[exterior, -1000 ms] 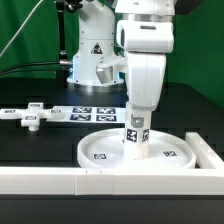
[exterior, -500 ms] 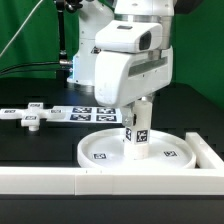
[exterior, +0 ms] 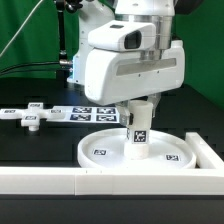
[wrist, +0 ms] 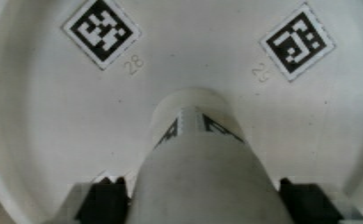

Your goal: Assemble round table

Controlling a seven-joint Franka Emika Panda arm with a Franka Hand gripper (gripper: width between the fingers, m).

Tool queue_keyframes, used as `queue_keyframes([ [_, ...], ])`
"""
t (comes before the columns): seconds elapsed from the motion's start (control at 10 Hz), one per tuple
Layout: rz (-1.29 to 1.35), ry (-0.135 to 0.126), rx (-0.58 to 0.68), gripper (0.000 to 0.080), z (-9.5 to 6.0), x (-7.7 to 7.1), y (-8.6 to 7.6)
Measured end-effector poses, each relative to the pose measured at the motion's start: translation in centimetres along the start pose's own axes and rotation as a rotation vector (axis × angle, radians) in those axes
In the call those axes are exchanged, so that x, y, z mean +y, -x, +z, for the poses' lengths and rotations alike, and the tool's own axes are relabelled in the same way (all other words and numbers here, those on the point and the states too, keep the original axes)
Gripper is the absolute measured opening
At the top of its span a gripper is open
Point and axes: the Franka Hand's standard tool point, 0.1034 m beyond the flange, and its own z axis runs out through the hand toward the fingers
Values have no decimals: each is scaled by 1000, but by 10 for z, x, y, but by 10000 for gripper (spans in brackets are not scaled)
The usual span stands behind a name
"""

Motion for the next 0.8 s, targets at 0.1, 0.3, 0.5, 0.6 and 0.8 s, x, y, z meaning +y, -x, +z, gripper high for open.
queue_keyframes([
  [0.1, 83, -6, 0, 407, 0, 0, 0],
  [0.3, 165, -5, -1, 407, 0, 0, 0],
  [0.5, 157, -6, -3, 587, 1, 0, 1],
  [0.6, 157, -6, -2, 630, 1, 0, 1],
  [0.8, 91, 0, 0, 646, -17, 6, 20],
])
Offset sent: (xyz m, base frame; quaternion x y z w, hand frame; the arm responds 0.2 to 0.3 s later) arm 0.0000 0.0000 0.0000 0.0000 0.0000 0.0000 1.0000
